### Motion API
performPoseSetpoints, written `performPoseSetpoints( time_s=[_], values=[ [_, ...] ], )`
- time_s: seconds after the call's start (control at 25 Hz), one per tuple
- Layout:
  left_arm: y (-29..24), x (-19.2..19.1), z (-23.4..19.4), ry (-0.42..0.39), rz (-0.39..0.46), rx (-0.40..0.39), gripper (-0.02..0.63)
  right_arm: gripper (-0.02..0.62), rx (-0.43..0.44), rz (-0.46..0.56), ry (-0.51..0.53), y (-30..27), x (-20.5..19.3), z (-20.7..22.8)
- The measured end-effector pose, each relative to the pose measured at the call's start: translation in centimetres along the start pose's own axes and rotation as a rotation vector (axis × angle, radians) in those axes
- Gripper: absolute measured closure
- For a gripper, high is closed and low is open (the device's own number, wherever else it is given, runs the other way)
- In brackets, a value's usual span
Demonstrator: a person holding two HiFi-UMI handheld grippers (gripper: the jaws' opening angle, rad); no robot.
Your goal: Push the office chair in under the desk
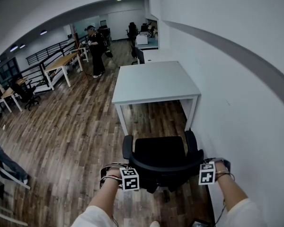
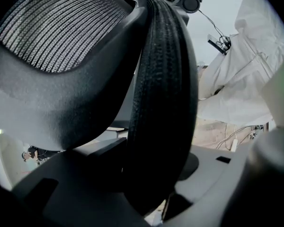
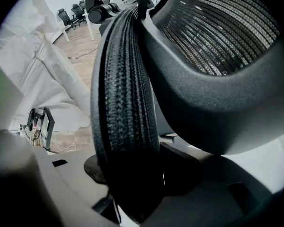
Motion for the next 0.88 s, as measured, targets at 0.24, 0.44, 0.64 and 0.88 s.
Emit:
performPoseSetpoints(
  time_s=[0.24, 0.44, 0.64, 0.88],
  values=[
    [-0.6, -0.4, -3.0, -0.004, 0.006, 0.007, 0.407, 0.357, -0.012, 0.011, 0.000, -0.5, 0.6, 2.9],
    [-1.0, -0.7, -5.6, -0.004, 0.006, 0.007, 0.407, 0.357, -0.009, 0.012, 0.002, -1.0, 1.0, 5.3],
    [-1.7, -0.5, -8.8, -0.003, 0.005, 0.003, 0.405, 0.357, -0.009, 0.014, -0.002, -1.8, 0.5, 8.6],
    [-2.7, -0.6, -12.0, 0.000, 0.000, -0.003, 0.405, 0.357, -0.009, 0.020, 0.004, -2.7, 0.5, 12.0]
  ],
)
Point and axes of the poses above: the fingertips, and each gripper's own axes: y backward along the fingers, z to its right, x out of its top, the point moved 3 cm from there along y, backward along the fingers, and after that the axes turned 11 degrees about z, right-handed, at the moved point
